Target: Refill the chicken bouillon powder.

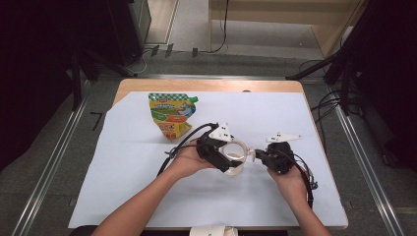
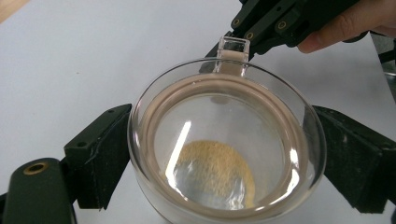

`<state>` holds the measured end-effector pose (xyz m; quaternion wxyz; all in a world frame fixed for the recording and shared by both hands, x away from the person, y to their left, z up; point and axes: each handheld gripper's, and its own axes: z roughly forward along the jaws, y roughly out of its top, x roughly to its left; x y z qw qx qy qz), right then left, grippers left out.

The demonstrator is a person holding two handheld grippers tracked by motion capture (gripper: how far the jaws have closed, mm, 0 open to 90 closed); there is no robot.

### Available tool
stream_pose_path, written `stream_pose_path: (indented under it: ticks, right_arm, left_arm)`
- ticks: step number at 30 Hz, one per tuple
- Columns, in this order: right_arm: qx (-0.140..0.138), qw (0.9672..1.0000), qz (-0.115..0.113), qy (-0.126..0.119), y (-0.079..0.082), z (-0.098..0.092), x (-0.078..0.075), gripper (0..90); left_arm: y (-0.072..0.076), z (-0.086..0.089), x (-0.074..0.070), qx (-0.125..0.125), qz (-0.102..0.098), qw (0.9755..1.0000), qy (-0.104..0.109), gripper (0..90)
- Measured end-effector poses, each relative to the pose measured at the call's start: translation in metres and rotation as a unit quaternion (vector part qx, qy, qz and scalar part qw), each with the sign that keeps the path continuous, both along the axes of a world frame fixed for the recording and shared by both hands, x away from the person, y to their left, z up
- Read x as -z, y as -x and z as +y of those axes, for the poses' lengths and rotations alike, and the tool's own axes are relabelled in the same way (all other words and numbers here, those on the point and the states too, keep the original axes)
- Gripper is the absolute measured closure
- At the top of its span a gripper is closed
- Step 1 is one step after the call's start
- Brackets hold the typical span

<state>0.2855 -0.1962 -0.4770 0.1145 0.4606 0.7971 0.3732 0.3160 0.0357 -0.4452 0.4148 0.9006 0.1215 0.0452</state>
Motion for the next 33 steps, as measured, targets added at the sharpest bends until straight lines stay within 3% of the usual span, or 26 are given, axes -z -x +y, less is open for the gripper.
stream_pose_path:
  ticks: [9,25,33]
  right_arm:
    - [0.0,1.0,0.0,-0.001,0.0,0.0,0.0,90.0]
    - [-0.003,1.0,0.003,0.005,0.0,0.001,0.001,90.0]
    - [-0.007,1.0,-0.006,0.003,0.001,0.005,0.0,90.0]
  left_arm:
    - [0.0,-0.002,-0.003,-0.001,0.0,0.9999,-0.015,11.6]
    - [0.001,-0.004,-0.007,-0.004,-0.001,0.9999,-0.017,11.6]
    - [0.0,0.001,-0.012,-0.002,-0.001,1.0,0.005,13.7]
